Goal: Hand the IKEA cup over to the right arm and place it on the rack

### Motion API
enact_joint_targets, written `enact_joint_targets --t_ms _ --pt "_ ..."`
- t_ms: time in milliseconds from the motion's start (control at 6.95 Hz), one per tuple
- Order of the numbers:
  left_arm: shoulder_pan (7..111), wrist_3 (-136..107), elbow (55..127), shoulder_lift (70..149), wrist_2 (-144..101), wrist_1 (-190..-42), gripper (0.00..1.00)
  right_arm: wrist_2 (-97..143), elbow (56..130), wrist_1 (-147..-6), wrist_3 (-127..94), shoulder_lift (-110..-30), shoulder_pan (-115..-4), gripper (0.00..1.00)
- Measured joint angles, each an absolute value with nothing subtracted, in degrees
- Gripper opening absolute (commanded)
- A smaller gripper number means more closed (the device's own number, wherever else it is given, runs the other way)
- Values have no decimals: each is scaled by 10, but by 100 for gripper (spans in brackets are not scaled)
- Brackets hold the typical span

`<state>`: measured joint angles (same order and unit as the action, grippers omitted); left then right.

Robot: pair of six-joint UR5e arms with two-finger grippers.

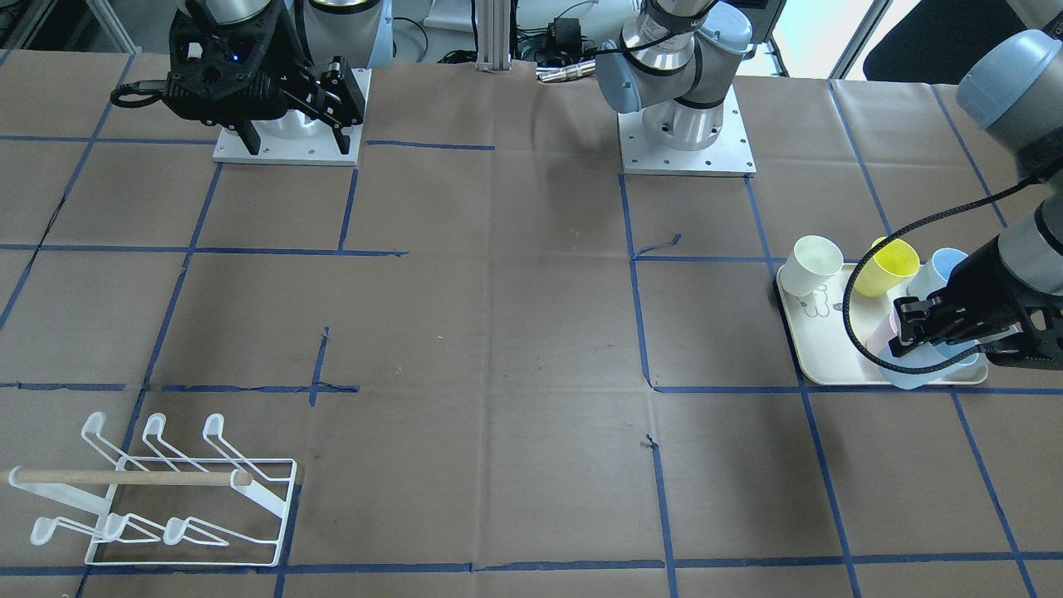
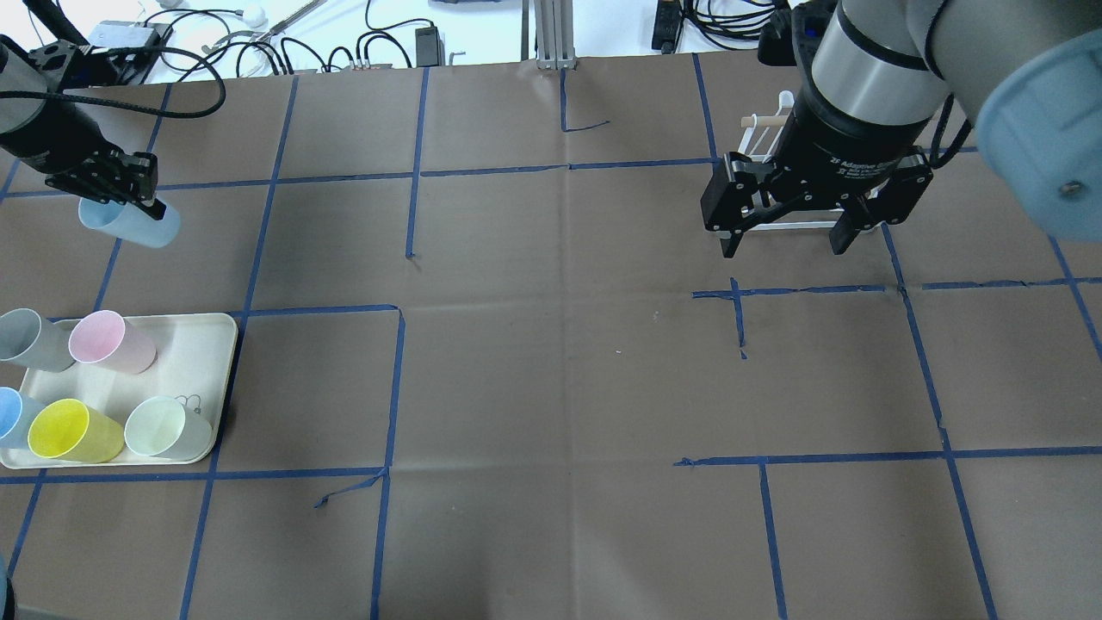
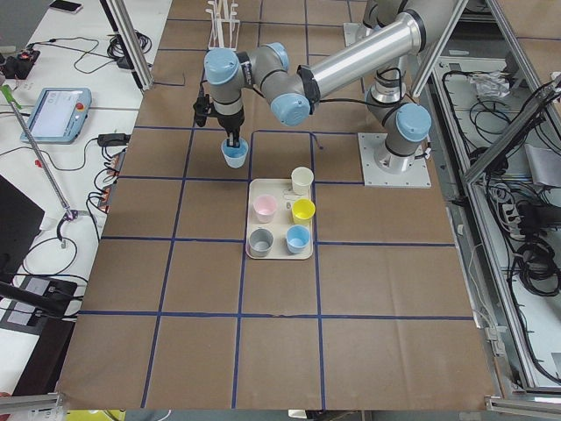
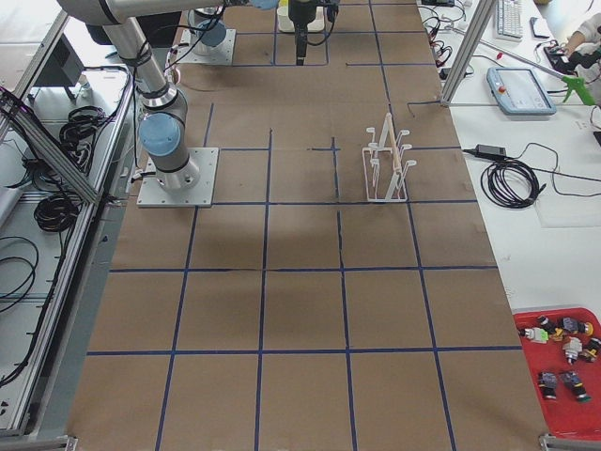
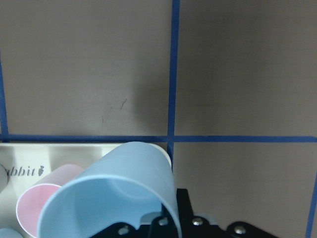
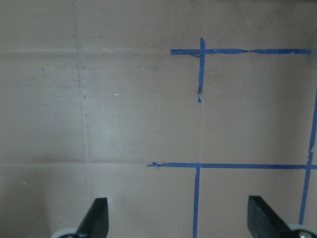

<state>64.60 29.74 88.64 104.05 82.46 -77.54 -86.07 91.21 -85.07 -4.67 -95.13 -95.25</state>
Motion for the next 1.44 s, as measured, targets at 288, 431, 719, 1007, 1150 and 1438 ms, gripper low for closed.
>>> enact_joint_targets --t_ms 288,431,719,1007,1150,1438 --pt "653 352 892 1043 723 -716 0 -781 921 -925 -45 -943 -951 100" --pt "656 375 899 1047 661 -680 0 -739 944 -976 -44 -936 -948 100" --pt "667 406 934 1074 542 -549 0 -638 1024 -1092 -45 -932 -926 99" --pt "689 408 1004 1099 440 -354 0 -513 1064 -1126 -55 -927 -891 98" --pt "704 406 1035 1104 377 -282 0 -463 1076 -1147 -80 -919 -879 99" --pt "740 402 1092 1106 286 -172 0 -409 1118 -1289 -204 -894 -869 99"
